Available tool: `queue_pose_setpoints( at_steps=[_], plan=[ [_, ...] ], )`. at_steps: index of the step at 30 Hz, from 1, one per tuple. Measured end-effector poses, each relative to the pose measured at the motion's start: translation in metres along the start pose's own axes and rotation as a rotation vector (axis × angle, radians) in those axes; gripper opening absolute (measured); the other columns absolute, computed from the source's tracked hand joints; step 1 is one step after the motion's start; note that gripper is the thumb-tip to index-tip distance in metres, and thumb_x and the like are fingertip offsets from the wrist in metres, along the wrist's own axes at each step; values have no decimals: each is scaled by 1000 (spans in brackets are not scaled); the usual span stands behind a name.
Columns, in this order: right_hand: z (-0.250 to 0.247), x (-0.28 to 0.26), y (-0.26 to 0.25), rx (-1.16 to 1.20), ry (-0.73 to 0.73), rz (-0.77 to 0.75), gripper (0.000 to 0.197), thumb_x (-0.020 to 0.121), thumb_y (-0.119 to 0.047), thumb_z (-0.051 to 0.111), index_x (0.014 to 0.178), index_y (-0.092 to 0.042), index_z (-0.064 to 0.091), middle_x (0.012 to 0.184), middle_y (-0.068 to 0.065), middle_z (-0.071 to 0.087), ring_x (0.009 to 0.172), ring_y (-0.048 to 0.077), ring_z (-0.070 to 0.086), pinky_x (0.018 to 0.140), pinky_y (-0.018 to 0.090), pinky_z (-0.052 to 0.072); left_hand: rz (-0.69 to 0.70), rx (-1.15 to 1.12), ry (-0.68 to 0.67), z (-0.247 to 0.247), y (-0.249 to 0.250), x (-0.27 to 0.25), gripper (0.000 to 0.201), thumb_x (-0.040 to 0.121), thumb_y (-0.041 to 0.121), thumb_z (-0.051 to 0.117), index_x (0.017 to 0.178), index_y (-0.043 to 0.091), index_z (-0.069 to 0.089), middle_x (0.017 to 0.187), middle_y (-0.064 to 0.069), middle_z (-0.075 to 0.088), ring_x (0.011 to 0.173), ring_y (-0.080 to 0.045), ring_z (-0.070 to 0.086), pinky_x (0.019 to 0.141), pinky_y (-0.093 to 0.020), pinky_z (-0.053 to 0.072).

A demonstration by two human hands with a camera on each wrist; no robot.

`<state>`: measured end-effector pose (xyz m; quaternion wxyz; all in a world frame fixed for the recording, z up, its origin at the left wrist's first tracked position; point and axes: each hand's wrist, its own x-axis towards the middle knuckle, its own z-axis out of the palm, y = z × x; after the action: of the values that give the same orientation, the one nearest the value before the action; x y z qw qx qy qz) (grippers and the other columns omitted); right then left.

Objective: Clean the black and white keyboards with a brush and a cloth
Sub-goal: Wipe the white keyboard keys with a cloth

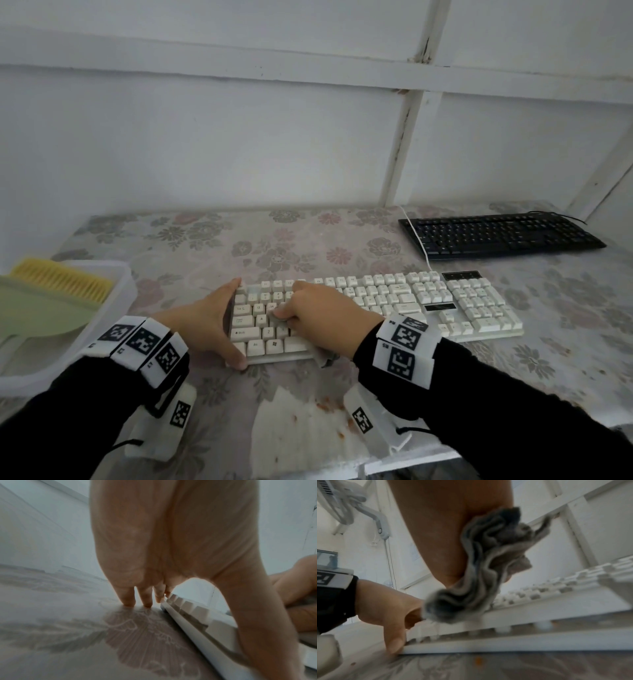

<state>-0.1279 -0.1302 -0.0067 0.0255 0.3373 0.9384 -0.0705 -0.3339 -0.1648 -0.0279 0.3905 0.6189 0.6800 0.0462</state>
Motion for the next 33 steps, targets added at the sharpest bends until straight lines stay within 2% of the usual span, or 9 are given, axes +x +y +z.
queue_pose_setpoints(
  at_steps=[5, 9, 11, 16, 19, 22, 26, 30, 33],
  plan=[
    [-2, -18, 20, -3, 1, 42, 22, 97, -15, 46, 99, -20, 68, 79, -1, 35, 71, 25, 53, 66, 30, 45, 13, 30, -21, -1, 2, -3, 166, 24, 54, 91, 150, 24, -12, 157, 6, 13, 140, -13, 22, 115, -29, 22],
    [-10, -41, 40, -16, -24, 95, 26, 100, -29, 43, 101, -21, 68, 76, -3, 31, 73, 22, 48, 65, 28, 35, 25, 3, -11, 0, 1, -3, 152, 43, 41, 94, 150, 22, -12, 156, 6, 15, 140, -12, 23, 115, -29, 22],
    [-14, -52, 50, -20, -25, 120, 27, 100, -31, 43, 100, -20, 68, 73, -6, 29, 74, 21, 48, 61, 28, 33, 26, 2, -15, 0, 3, -5, 159, 34, 46, 94, 150, 22, -12, 156, 5, 16, 138, -12, 24, 113, -28, 22],
    [-18, -54, 51, -24, -52, 224, 25, 97, -24, 48, 106, -22, 71, 82, 0, 42, 80, 22, 54, 68, 29, 43, 14, 11, 11, 2, 5, -5, 144, 51, 32, 93, 150, 21, -11, 155, 4, 19, 138, -13, 26, 112, -27, 23],
    [-21, -41, 31, -17, 9, 286, 23, 91, -22, 51, 99, -16, 72, 85, 1, 45, 76, 23, 50, 70, 30, 45, 2, -12, 15, 2, 5, -4, 142, 54, 29, 93, 151, 21, -11, 155, 4, 18, 139, -14, 25, 113, -28, 24],
    [-22, -21, -3, 128, 29, 165, 22, 90, -19, 53, 99, -21, 74, 79, -5, 43, 84, 23, 54, 76, 30, 45, -3, -25, 8, 1, 3, -3, 148, 47, 34, 94, 151, 22, -11, 155, 5, 19, 138, -15, 27, 113, -29, 24],
    [-12, 10, -40, 109, 28, 17, 24, 92, -17, 50, 104, -15, 72, 100, 11, 54, 92, 31, 57, 74, 32, 43, 19, -8, 1, 0, 3, -4, 170, 20, 50, 91, 150, 22, -15, 152, 5, 24, 135, -13, 31, 111, -28, 29],
    [-7, 24, -52, 96, 54, -56, 25, 94, -13, 50, 112, -13, 68, 107, 13, 52, 91, 28, 54, 70, 29, 32, 32, 21, 26, 1, 1, -2, 163, 23, 49, 84, 151, 24, -14, 151, 3, 31, 132, -15, 40, 107, -33, 40],
    [-2, 24, -49, 43, 47, -35, 25, 94, -14, 49, 110, -13, 68, 100, 12, 50, 90, 31, 57, 66, 30, 35, 5, 41, 27, 1, 5, -5, 162, 28, 47, 87, 150, 22, -16, 154, 2, 25, 136, -16, 34, 110, -30, 34]
  ],
)
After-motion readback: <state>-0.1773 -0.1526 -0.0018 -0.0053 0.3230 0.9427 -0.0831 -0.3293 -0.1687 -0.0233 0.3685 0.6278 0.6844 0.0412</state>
